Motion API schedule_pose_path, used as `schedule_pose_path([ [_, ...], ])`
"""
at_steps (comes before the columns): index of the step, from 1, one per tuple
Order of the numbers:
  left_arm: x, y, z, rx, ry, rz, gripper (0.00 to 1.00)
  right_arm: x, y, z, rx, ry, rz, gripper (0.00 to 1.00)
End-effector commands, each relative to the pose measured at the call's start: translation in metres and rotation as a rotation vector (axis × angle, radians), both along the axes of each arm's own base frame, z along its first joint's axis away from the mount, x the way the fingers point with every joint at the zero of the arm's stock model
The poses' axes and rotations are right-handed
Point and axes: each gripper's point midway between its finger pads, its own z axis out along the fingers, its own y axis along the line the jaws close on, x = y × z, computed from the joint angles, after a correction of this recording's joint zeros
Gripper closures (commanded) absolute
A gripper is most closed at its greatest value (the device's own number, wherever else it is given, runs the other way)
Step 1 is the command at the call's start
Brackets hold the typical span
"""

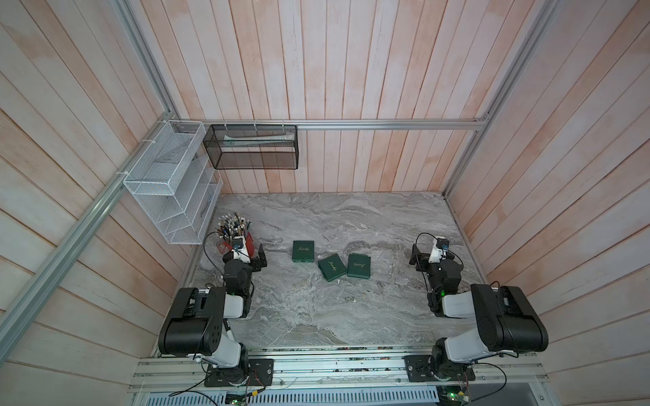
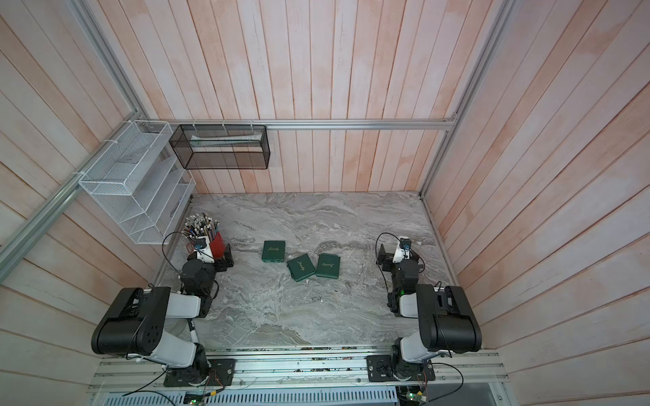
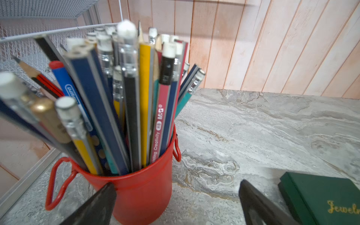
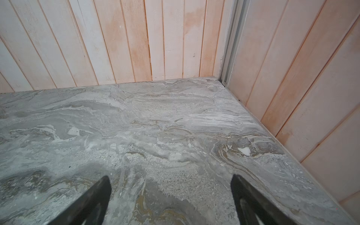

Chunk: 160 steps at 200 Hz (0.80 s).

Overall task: Take the rings out of the lift-off lid box
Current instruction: Pick up the jewelry box from the center of the board.

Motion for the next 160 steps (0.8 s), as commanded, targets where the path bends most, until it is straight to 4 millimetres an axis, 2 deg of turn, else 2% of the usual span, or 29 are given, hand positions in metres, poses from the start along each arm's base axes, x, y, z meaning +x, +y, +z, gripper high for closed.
schedule_pose_path([
  [1, 0.0064, -0.0051, 0.0098, 0.01, -0.034, -0.028, 0.0, 0.0051, -0.0028, 0.0061, -0.013, -0.019, -0.012, 0.02],
  [160, 0.0063, -0.0049, 0.0094, 0.009, -0.031, -0.029, 0.0, 0.0055, -0.0029, 0.0066, -0.015, -0.02, -0.014, 0.02],
])
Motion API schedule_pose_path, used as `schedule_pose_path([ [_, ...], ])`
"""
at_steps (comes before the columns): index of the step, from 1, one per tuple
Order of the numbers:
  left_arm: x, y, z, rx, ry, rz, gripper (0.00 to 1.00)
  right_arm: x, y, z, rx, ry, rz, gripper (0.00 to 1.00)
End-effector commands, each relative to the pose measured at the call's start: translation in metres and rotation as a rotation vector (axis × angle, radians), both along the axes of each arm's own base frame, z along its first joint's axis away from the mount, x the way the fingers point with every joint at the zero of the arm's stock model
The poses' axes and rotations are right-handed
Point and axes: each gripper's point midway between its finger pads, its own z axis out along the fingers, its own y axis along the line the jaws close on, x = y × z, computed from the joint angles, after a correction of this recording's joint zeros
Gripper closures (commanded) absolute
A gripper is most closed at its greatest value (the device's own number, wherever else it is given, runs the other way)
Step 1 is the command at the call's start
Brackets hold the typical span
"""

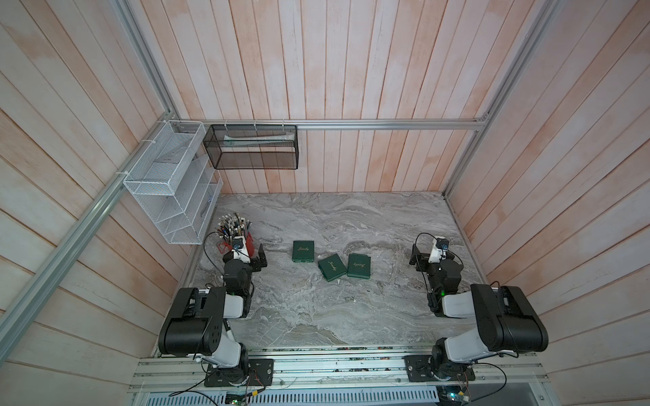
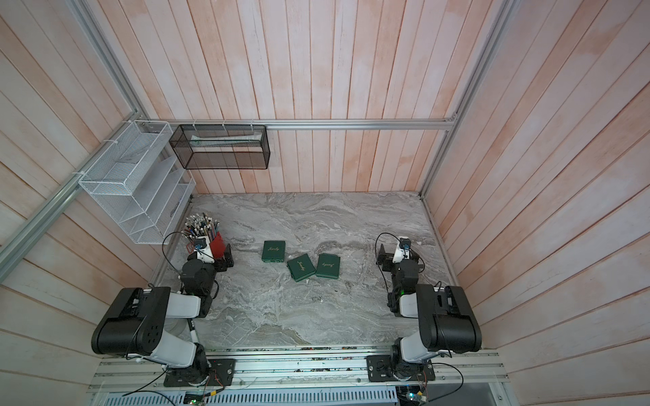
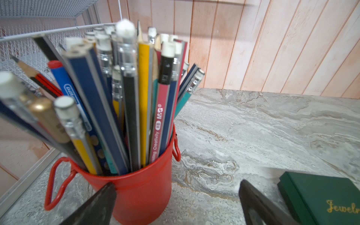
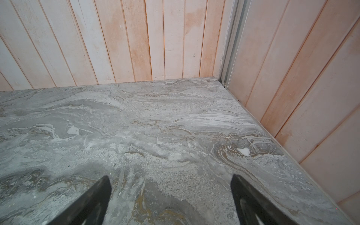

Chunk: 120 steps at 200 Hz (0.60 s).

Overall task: Take the rings out of the lift-off lid box
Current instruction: Pick up the jewelry box from the center of the board.

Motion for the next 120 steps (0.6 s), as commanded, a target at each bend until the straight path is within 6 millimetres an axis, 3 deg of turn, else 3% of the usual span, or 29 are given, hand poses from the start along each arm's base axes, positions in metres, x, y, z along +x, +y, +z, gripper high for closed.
schedule_pose_path([
  [1, 0.006, -0.004, 0.009, 0.01, -0.031, -0.025, 0.0, 0.005, -0.003, 0.007, -0.007, -0.021, -0.014, 0.02],
  [26, 0.008, -0.009, 0.015, 0.031, -0.039, -0.034, 0.0, 0.005, -0.002, 0.006, -0.007, -0.02, -0.014, 0.02],
  [45, 0.01, -0.007, 0.023, 0.041, -0.016, 0.003, 0.0, 0.006, -0.008, 0.02, -0.007, -0.057, -0.056, 0.02],
  [70, 0.016, -0.015, 0.034, 0.073, 0.029, 0.01, 0.0, 0.013, -0.014, 0.023, -0.005, 0.006, -0.091, 0.03],
  [106, 0.009, -0.029, 0.072, 0.02, -0.026, 0.026, 0.0, 0.013, -0.023, 0.038, 0.01, 0.011, -0.174, 0.03],
  [120, 0.007, -0.039, 0.089, -0.012, -0.046, 0.003, 0.0, 0.013, -0.029, 0.05, 0.098, 0.007, -0.225, 0.03],
])
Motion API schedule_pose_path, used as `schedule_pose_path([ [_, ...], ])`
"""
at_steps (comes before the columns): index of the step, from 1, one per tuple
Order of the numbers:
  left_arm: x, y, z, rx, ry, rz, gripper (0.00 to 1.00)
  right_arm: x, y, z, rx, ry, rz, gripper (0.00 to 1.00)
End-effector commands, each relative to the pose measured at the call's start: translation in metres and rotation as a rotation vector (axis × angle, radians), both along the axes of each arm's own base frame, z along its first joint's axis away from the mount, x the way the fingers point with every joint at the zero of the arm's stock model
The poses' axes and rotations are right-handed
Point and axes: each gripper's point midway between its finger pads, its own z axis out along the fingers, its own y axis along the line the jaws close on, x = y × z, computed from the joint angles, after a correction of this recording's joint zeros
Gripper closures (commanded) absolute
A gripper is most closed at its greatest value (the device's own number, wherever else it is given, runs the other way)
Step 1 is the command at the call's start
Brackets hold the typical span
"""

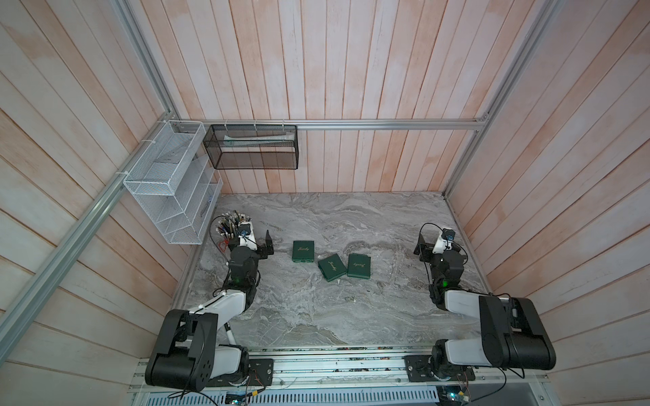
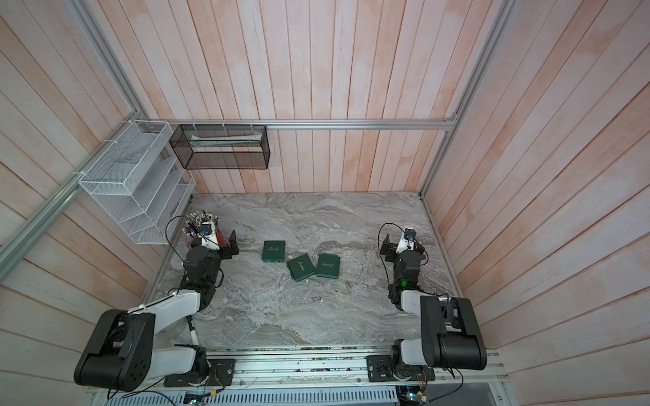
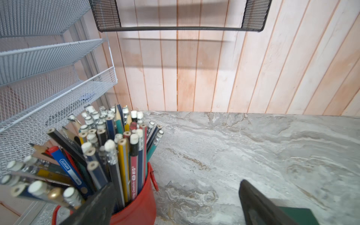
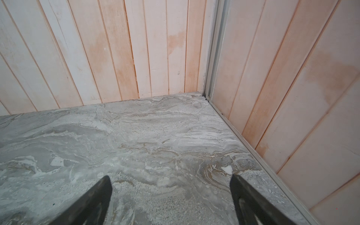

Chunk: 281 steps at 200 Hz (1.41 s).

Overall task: Take the rings out of the lift-off lid box
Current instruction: Pick up the jewelry box from the center of the board.

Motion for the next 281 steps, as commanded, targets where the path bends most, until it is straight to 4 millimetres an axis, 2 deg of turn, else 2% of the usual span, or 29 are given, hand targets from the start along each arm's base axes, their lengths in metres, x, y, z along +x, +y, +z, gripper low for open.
schedule_pose_path([
  [1, -0.004, -0.006, 0.013, -0.042, 0.023, 0.01, 0.0, -0.001, -0.012, 0.007, 0.101, 0.037, -0.102, 0.03],
  [25, -0.009, -0.02, 0.024, -0.092, 0.051, 0.002, 0.0, 0.002, 0.004, 0.022, 0.205, 0.045, -0.027, 0.03],
  [83, -0.02, -0.056, 0.023, -0.169, 0.178, -0.057, 0.0, -0.006, 0.055, 0.019, 0.384, 0.271, 0.124, 0.03],
  [102, -0.022, -0.067, 0.027, -0.189, 0.208, -0.084, 0.0, -0.01, 0.083, 0.017, 0.384, 0.353, 0.175, 0.04],
  [123, -0.024, -0.086, 0.033, -0.223, 0.237, -0.14, 0.0, -0.015, 0.124, 0.018, 0.358, 0.439, 0.265, 0.04],
  [146, -0.024, -0.11, 0.034, -0.282, 0.284, -0.214, 0.0, -0.024, 0.162, 0.006, 0.33, 0.556, 0.336, 0.04],
  [173, -0.021, -0.141, 0.029, -0.317, 0.356, -0.293, 0.0, -0.031, 0.186, -0.01, 0.311, 0.665, 0.381, 0.04],
  [187, -0.02, -0.15, 0.023, -0.336, 0.391, -0.316, 0.0, -0.034, 0.197, -0.018, 0.33, 0.699, 0.404, 0.05],
  [242, -0.02, -0.155, -0.001, -0.376, 0.438, -0.314, 0.0, -0.044, 0.231, -0.05, 0.362, 0.819, 0.482, 0.04],
  [281, -0.016, -0.154, -0.023, -0.351, 0.483, -0.28, 0.0, -0.043, 0.238, -0.064, 0.35, 0.866, 0.471, 0.04],
])
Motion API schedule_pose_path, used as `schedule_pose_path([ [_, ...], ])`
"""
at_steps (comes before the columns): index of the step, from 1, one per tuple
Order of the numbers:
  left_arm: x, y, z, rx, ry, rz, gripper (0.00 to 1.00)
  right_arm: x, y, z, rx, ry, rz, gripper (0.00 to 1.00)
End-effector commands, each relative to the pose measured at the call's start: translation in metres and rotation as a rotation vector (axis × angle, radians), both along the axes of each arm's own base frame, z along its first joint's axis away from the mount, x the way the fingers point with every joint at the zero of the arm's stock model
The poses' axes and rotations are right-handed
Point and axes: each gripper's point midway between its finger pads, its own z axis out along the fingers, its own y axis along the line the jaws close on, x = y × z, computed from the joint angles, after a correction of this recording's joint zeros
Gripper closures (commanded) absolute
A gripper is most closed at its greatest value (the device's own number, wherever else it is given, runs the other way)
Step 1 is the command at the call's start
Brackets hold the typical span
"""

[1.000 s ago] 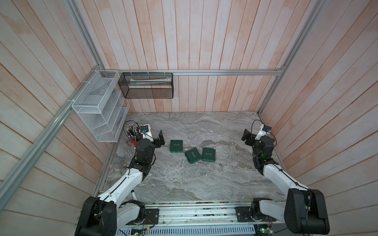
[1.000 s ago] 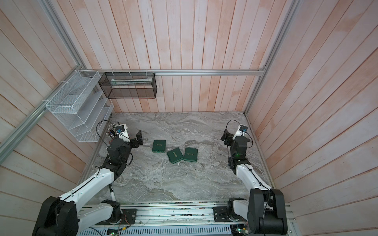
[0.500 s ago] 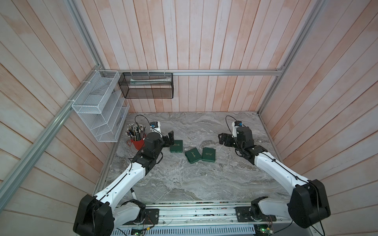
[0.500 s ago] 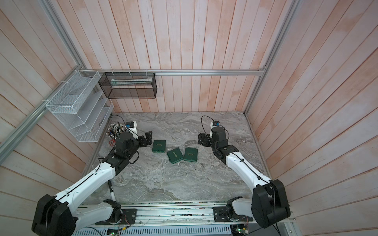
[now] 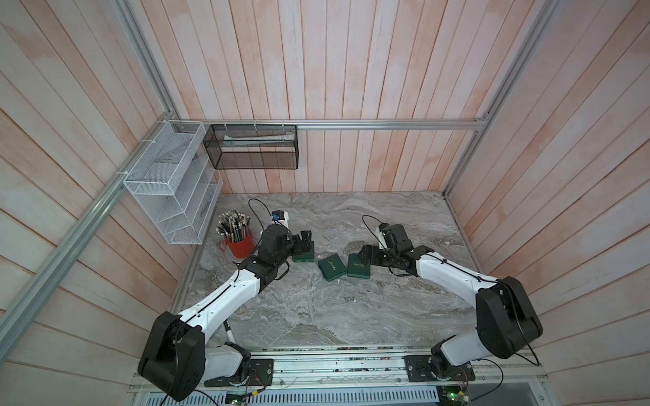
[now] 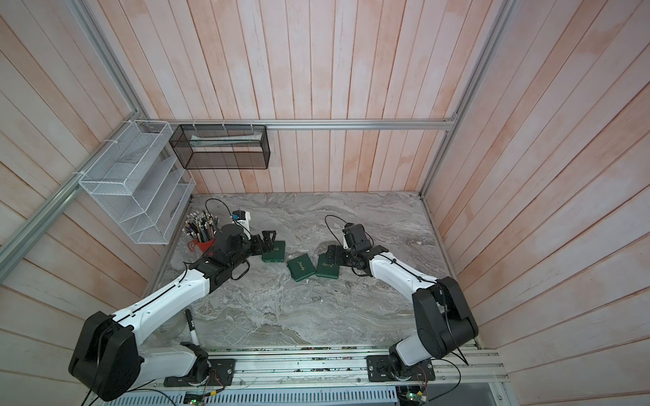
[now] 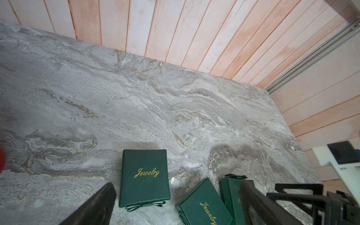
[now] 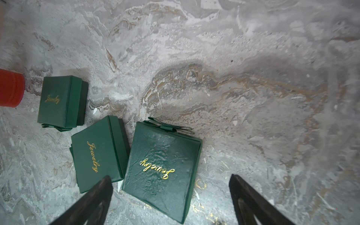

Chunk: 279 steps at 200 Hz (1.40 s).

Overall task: Take the rings out of the lift-off lid box
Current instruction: Pick up the jewelry box from the center of the board.

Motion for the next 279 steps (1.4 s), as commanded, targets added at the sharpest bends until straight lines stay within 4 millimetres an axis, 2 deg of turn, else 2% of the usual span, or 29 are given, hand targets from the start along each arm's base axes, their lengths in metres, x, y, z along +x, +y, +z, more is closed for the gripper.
schedule_pose_path([
  [1, 0.001, 0.0, -0.025, 0.027, 0.054, 0.01, 0.0, 0.003, 0.007, 0.002, 0.008, 0.021, -0.002, 0.04],
  [39, 0.006, 0.002, -0.049, 0.082, 0.105, 0.035, 0.0, 0.004, 0.007, -0.014, -0.018, 0.07, -0.019, 0.04],
  [78, 0.002, 0.0, -0.059, 0.076, 0.121, 0.027, 0.0, 0.003, 0.019, -0.022, -0.015, 0.095, -0.002, 0.04],
  [193, -0.001, 0.002, -0.06, 0.083, 0.103, 0.02, 0.0, 0.003, 0.031, -0.043, -0.211, 0.109, 0.024, 0.04],
  [233, -0.001, 0.003, -0.059, 0.088, 0.1, 0.024, 0.0, 0.003, 0.027, -0.053, -0.316, 0.116, 0.017, 0.04],
  [279, -0.003, 0.009, -0.056, 0.127, 0.111, 0.034, 0.0, -0.001, 0.016, -0.059, -0.325, 0.092, -0.035, 0.05],
])
